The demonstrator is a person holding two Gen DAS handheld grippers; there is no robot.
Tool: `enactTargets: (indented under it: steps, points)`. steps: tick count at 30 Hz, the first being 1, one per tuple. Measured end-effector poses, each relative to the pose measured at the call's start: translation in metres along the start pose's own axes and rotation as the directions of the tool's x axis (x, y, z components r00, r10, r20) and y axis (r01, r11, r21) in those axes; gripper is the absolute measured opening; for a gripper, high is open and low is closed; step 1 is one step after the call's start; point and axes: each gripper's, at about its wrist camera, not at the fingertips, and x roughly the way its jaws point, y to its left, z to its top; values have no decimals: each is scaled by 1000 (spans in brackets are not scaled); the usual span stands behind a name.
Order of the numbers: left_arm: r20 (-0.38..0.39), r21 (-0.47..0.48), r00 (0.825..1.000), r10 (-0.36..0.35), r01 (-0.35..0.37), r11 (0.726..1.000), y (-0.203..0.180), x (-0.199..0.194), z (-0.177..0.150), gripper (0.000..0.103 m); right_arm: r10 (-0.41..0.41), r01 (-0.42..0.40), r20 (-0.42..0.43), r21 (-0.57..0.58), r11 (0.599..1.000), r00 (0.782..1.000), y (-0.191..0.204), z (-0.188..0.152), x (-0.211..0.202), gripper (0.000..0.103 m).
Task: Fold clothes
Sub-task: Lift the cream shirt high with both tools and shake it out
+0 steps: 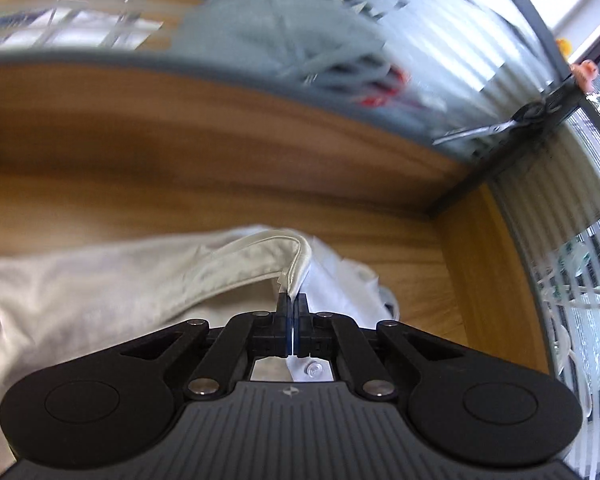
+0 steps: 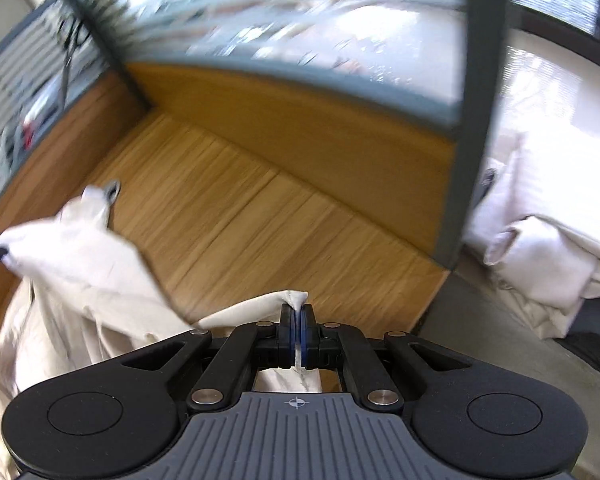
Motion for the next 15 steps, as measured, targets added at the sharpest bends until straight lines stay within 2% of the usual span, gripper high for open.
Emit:
enactTargets:
  steps: [5, 8, 11, 15]
  points:
    - [-14, 52, 1000, -12, 13, 999, -8, -18, 32, 0, 35, -45, 72, 147, 988, 997, -21, 11, -44, 4]
    - [-31, 88, 999, -15, 18, 996, -3, -27, 47, 0, 99, -110, 62, 216, 970, 993, -27, 6, -63, 4]
    - [-49, 126, 999, 3, 4, 992, 10, -30, 57, 0, 145, -148, 31, 284, 947, 989, -29, -21, -77, 4]
    - [-76, 188, 997, 19, -4, 982, 29, -29, 64, 0, 191, -174, 0, 410, 895, 982, -27, -71, -85, 4]
